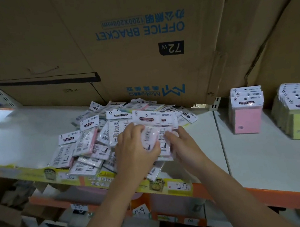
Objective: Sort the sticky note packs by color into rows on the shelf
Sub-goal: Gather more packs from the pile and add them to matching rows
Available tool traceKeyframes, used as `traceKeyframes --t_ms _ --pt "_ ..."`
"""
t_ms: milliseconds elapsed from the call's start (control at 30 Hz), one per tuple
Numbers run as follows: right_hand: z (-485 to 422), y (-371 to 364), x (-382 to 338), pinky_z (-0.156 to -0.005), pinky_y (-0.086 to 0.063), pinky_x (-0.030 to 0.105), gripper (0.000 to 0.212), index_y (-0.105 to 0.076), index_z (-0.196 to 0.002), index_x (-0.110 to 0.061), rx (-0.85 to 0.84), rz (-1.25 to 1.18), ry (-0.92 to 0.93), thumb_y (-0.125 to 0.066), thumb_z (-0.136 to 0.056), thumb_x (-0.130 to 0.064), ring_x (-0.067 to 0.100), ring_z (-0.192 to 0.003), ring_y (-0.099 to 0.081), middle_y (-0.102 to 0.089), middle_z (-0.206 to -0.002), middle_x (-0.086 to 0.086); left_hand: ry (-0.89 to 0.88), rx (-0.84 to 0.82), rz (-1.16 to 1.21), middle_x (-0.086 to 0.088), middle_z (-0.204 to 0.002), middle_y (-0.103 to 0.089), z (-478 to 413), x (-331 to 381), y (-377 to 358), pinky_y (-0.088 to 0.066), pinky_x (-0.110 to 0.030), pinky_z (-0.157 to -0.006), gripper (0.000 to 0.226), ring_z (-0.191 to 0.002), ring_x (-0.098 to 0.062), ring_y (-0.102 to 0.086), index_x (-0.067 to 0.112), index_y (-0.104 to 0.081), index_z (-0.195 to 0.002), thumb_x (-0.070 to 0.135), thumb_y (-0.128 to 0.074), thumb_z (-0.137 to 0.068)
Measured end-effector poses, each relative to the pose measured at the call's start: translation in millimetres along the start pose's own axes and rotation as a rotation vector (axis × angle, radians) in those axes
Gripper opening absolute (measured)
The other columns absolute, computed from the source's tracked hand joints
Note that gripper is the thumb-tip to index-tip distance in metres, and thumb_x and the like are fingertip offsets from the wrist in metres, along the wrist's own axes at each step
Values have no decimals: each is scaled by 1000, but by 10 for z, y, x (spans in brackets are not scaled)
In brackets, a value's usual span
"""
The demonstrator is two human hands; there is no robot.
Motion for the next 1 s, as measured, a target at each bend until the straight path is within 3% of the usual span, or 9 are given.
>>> traceKeyframes --t_ms 100,167,233,333,467,567,700,867,1000 --pt "-29 -127 -29 -54 -44 14 48 -51 -93 -15 -41 -80 -21 -52 -91 -62 4 -64 -56 -58 -68 -11 -19 -83 5 -5 -154 -37 32 27 -136 -31 -41 -109 57 -139 -24 -30 19 -52 -134 51 -62 -88" --pt "-46 -148 -20 -63 -48 17 49 -49 -117 -16 -41 -24 -36 -61 -91 -55 7 -82 -63 -66 -97 -3 -51 -153 84 2 -159 -29 36 1 -194 -25 -35 -114 55 -145 -16 -22 22 -51 -140 51 -55 -94" --pt "-47 -121 -38 -60 -51 20 40 -52 -118 -12 -5 34 -12 -65 -92 -39 8 -72 -66 -70 -90 2 -54 -116 141 2 -159 -31 14 -74 -115 -27 -35 -115 46 -145 -15 -25 21 -56 -136 46 -50 -97" --pt "-20 -62 -44 -51 -51 21 22 -58 -112 -15 70 -24 -3 -62 -96 -29 15 -62 -63 -71 -81 9 47 69 -109 -11 -157 -32 -147 -359 121 -28 -43 -114 57 -145 -28 -26 15 -50 -140 48 -56 -94" --pt "-4 -13 -33 -58 -54 24 21 -58 -115 -16 105 -100 -9 -61 -97 -26 15 -73 -72 -75 -97 7 174 -112 -325 -23 -160 -17 -348 -578 40 -26 -50 -114 94 -146 -38 -20 9 -22 -153 65 -58 -86" --pt "7 -8 -58 -56 -52 22 25 -57 -115 -11 99 -60 -2 -60 -97 -28 11 -61 -65 -72 -73 0 156 -142 -383 -25 -158 -17 -399 -505 -30 -32 -52 -109 91 -142 -41 -24 10 -18 -153 53 -64 -87" --pt "-13 45 -24 -51 -50 19 22 -58 -113 -14 119 -91 -6 -60 -97 -29 13 -64 -66 -75 -90 8 220 -80 -97 -16 -145 -39 -380 -570 113 -43 -52 -100 78 -129 -38 -41 13 -33 -145 37 -71 -81" --pt "-65 0 -30 -64 -51 31 34 -54 -116 -10 80 -18 21 -57 -98 -39 17 -66 -63 -68 -76 10 180 -15 262 3 -124 -48 -159 -446 260 -57 -40 -83 62 -108 -20 -56 25 -41 -131 35 -70 -78" --pt "-90 -150 -69 -66 -47 25 51 -50 -108 -8 15 -28 31 -45 -97 -58 4 -64 -58 -55 -64 -11 31 -117 210 1 -153 -34 -16 -112 -37 -38 -38 -109 59 -139 -18 -32 24 -46 -136 38 -69 -83"
Point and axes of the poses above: each hand's wrist, its own z-axis away from the middle knuckle, its own y-axis out of the back of the hand, x = y × z, the point moved 8 cm from there along -z, towards the middle knuckle
